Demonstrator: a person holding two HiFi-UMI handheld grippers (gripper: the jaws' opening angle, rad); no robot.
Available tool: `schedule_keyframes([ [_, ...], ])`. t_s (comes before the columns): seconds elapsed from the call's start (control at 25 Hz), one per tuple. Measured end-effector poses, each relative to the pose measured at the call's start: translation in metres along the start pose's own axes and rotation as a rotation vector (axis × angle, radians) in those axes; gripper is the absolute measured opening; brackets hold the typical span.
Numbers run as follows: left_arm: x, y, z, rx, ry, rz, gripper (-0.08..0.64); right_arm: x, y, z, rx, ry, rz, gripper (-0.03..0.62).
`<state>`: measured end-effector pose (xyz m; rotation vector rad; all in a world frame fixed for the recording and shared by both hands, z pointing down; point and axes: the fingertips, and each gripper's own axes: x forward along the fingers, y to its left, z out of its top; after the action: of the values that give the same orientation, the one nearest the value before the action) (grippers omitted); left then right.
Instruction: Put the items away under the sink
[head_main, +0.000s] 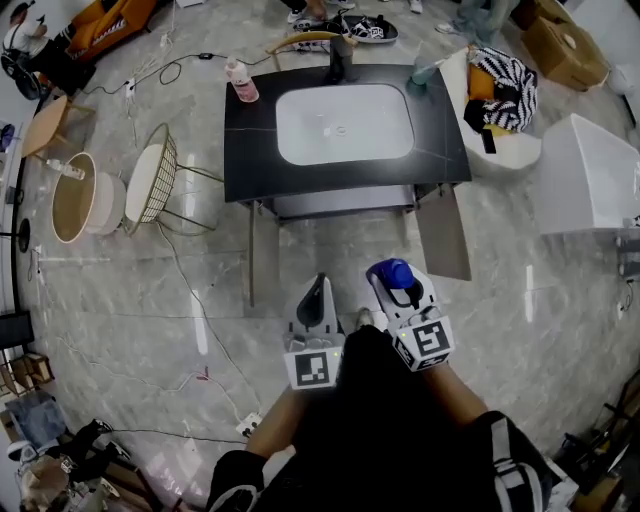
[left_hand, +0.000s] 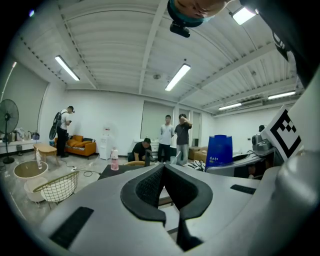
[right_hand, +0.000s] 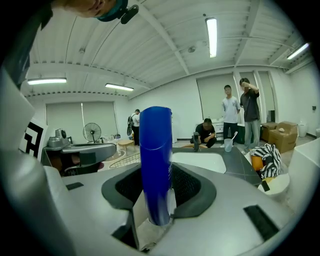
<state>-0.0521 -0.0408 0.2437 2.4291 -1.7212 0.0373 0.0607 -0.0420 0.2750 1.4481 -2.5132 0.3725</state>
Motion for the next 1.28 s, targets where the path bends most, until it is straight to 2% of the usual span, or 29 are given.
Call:
schedule_keyframes([
  [0.24,0.046,0.015,-0.066,-0.042,0.018,-0.003,0.015,0.051,-0.035,-0.052,-0.006,-0.008,-0.009,0.156],
  [0.64,0.112,0.044,-0.212,-0.073,0.022,-0.001,0.014,0.137,-0.083,-0.183,-0.015,-0.012,-0.021,0.156],
  [0.92,0.15,0.081,-0.33,-0.047,0.007,0.012,0.014,0.189,-0.101,-0.281,-0.037,-0.027,-0.01,0.156],
  [1.12,0.163,0.089,-0.385,-0.031,-0.055,0.007,0.014,0.215,-0.109,-0.346,-0.063,-0.059,-0.003,0.156],
  [1.28,0.163,0.09,-0.427,-0.015,-0.072,-0.004,0.015,0.23,-0.115,-0.386,-0.058,-0.087,-0.006,0.156],
])
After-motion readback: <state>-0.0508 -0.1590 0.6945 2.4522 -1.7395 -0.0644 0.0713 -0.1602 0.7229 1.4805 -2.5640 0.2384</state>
